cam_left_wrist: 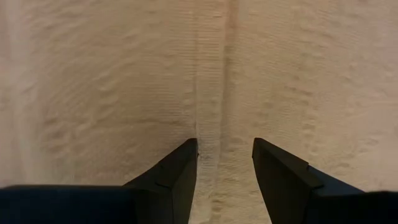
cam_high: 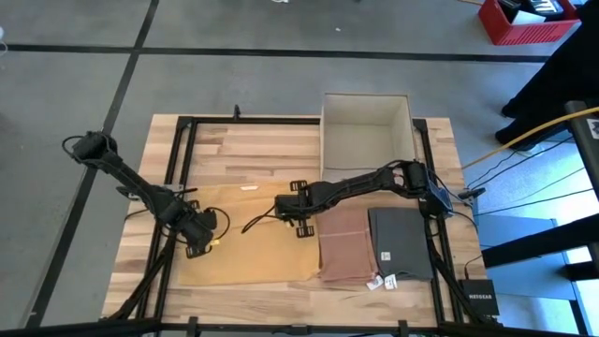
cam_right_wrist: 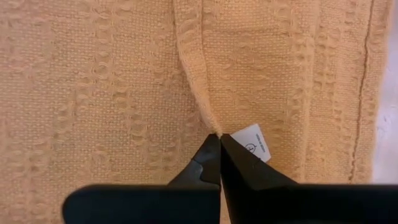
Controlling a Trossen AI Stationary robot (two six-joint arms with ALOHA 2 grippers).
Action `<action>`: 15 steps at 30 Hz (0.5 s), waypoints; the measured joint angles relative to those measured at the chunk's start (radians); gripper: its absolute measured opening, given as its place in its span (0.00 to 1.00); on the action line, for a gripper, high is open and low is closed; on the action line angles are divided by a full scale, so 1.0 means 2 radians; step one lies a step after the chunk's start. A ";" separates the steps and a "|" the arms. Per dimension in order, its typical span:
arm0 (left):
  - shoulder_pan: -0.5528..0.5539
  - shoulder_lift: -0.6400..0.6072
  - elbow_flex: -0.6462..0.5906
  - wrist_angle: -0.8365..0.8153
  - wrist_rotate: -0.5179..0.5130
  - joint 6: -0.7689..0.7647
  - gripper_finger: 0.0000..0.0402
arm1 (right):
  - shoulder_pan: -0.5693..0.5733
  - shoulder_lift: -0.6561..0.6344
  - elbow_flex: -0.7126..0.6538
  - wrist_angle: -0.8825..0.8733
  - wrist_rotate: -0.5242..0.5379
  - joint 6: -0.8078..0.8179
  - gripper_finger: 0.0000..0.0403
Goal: Fold towel
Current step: Fold the yellow towel
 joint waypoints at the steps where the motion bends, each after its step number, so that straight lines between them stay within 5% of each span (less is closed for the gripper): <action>1: -0.002 0.000 -0.001 0.004 0.000 0.009 0.37 | 0.000 0.000 0.000 0.000 0.000 0.000 0.01; 15: -0.005 0.000 -0.024 -0.005 -0.009 0.035 0.30 | 0.000 0.000 0.000 0.005 -0.004 0.000 0.01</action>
